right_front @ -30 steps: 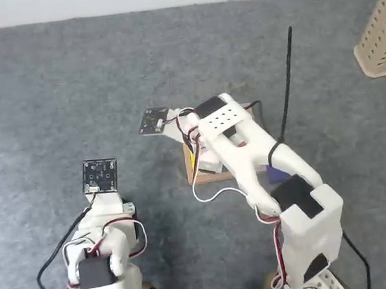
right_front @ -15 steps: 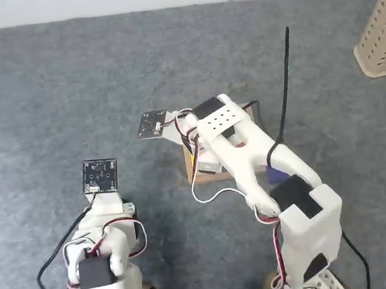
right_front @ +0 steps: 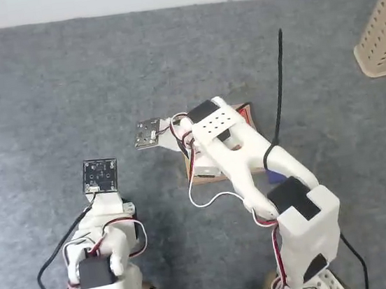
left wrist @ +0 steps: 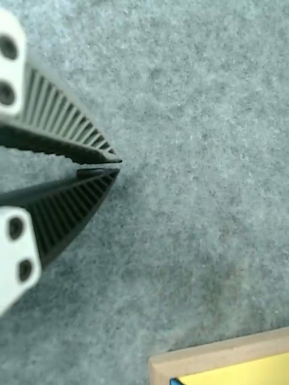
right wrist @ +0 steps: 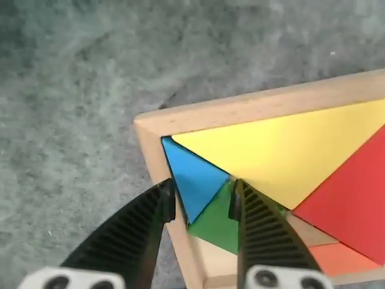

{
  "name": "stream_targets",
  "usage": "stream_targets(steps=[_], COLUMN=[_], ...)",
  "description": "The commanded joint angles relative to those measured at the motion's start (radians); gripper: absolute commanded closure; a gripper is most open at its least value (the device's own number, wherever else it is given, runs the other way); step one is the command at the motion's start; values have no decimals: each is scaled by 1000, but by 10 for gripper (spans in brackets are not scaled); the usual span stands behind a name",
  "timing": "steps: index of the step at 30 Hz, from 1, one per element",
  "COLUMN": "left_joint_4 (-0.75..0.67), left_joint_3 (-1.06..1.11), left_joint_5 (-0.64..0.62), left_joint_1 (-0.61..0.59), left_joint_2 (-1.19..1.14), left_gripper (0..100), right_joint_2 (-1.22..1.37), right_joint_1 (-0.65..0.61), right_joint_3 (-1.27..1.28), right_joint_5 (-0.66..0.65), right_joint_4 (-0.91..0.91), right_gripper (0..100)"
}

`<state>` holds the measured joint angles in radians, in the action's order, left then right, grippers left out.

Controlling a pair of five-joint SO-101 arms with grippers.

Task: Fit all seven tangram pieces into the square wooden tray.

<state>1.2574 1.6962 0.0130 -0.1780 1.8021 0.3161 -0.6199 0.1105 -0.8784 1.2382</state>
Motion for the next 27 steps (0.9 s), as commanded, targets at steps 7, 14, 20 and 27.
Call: stream_targets(steps=[7,14,20,27], left_joint_4=[5,5,5,5], left_joint_3=[-12,-12,-12,-12], left_joint_5=[-9,-9,-9,-9], left_joint_1=[-2,-2,-2,-2], left_joint_2=[17,17,17,17], left_gripper=[988,988,988,988], right_joint_2=[-25,-84,-71,13], right_joint_1=[28,154,179,162], right_joint_3=[-86,-132,-60,-44], right_joint_5=[64,275,347,354], right_joint_4=[15,15,4,-53], right_gripper=[843,850,993,992])
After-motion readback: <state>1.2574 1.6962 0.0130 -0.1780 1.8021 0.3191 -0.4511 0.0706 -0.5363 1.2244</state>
